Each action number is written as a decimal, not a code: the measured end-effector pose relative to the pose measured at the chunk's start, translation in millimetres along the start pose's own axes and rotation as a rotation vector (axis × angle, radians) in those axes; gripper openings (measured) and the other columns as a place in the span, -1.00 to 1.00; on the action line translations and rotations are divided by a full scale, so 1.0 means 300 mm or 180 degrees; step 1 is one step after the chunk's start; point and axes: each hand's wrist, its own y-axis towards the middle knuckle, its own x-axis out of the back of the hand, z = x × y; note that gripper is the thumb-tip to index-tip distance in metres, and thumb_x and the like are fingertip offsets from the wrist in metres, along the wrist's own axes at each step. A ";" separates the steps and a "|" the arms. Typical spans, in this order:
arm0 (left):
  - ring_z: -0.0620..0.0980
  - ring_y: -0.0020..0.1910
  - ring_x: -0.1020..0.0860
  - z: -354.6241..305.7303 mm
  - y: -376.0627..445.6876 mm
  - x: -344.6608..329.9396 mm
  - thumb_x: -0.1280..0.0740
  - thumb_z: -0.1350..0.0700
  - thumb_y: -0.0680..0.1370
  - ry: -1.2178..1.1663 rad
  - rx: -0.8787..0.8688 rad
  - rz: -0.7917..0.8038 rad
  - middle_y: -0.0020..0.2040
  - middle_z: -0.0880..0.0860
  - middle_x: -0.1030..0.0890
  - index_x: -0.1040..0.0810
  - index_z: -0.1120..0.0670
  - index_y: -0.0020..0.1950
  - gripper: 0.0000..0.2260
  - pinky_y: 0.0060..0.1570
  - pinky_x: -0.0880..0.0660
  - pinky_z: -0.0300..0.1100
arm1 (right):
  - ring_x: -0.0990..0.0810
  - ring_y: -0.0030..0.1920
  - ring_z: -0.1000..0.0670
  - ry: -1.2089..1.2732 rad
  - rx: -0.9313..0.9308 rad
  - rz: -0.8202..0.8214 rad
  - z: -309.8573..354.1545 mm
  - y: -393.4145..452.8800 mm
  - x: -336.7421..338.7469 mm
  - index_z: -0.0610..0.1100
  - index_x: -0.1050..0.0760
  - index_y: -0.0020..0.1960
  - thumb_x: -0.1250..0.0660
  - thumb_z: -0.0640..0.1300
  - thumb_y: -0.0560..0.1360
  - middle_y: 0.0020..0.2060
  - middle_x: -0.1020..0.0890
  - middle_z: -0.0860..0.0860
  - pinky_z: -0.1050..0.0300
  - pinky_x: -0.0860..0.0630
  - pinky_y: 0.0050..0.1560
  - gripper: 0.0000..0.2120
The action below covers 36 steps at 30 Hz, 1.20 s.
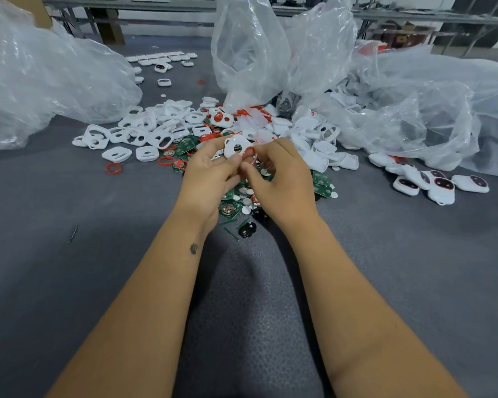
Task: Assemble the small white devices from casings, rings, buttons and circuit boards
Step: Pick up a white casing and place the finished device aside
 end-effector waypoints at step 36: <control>-0.13 -0.13 -0.68 -0.004 -0.002 0.031 -0.29 0.29 0.59 -0.0107 -0.0035 0.0180 -0.17 -0.03 -0.72 -0.48 0.10 0.00 -0.90 -0.13 -0.58 -0.28 | -0.62 -0.11 -0.06 0.2689 -0.1604 0.0424 0.032 0.023 0.015 -0.20 -0.56 0.01 -0.36 -0.43 0.48 -0.16 -0.64 -0.16 0.13 -0.58 0.00 -0.81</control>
